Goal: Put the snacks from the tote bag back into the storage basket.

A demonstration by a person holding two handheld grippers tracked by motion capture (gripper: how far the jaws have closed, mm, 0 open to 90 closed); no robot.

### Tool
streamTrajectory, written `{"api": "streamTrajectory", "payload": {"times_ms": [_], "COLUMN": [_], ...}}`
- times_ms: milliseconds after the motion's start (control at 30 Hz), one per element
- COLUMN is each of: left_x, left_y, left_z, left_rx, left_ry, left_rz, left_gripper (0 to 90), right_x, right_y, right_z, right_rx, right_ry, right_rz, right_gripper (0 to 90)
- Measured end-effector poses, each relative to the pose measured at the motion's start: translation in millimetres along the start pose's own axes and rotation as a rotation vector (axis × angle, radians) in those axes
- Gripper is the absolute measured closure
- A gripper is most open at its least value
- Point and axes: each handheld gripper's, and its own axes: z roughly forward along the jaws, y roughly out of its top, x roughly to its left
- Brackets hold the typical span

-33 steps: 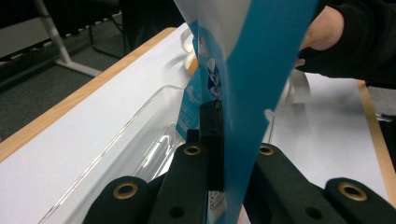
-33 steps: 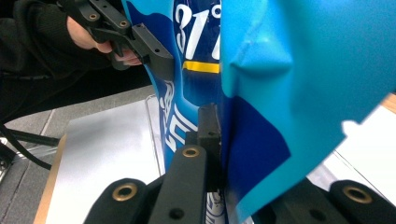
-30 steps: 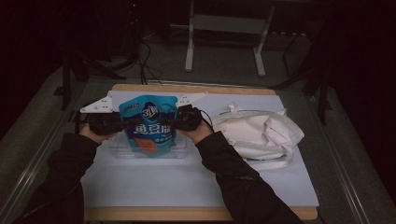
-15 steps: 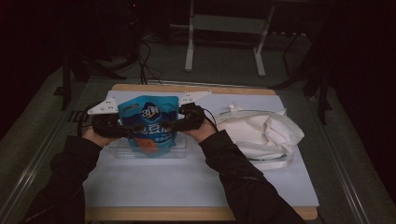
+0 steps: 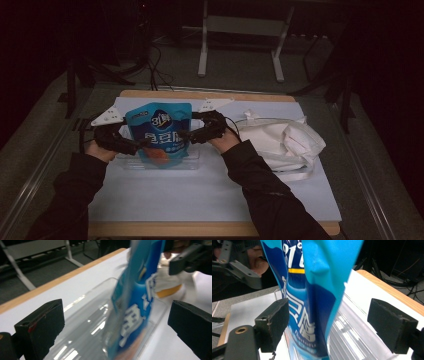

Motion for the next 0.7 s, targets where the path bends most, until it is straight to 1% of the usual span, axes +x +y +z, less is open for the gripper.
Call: {"api": "streamTrajectory", "payload": {"times_ms": [33,67,100,133,167,233,300,400,467,633,700], "left_x": [0.0,-1.3,-2.7,-4.1,-5.9,-7.5,-14.0,-21.1,-26.2,-38.5,-42.4], "left_y": [0.0,-1.4,-2.8,-4.0,-5.3,-6.5,-10.8,-16.6,-21.1,-32.6,-37.6], "left_z": [0.0,-1.7,-3.7,-5.5,-7.2,-8.8,-12.6,-15.5,-17.3,-19.0,-20.1], "left_rx": [0.0,-0.004,-0.01,-0.013,-0.019,-0.019,-0.008,-0.001,0.008,0.028,0.02], "left_ry": [0.0,0.012,0.003,0.006,0.019,0.017,0.021,0.029,0.036,0.035,0.035], "left_rz": [0.0,-0.003,-0.008,-0.013,-0.018,-0.022,-0.023,-0.027,-0.027,-0.028,-0.035], "left_gripper": [1.1,1.1,1.1,1.1,1.1,1.1,1.1,1.1,1.1,1.1,1.1], "right_x": [0.0,-0.4,-1.3,-1.3,-0.9,-0.9,-0.9,-1.8,-2.9,-4.1,-4.3], "right_y": [0.0,-0.8,-2.5,-2.5,-4.3,-4.3,-7.9,-12.1,-15.7,-25.2,-28.7], "right_z": [0.0,-2.0,-6.3,-6.3,-10.8,-10.8,-19.0,-26.3,-31.4,-42.7,-46.6], "right_rx": [0.0,0.001,0.003,0.003,0.007,0.007,0.009,0.012,0.008,0.009,0.0], "right_ry": [0.0,-0.006,-0.016,-0.016,-0.028,-0.028,-0.038,-0.054,-0.064,-0.071,-0.077], "right_rz": [0.0,-0.004,-0.005,-0.005,-0.019,-0.019,-0.018,-0.023,-0.016,-0.014,-0.008], "right_gripper": [17.5,17.6,17.6,17.6,17.5,17.5,17.6,17.6,17.7,17.7,17.8]}}
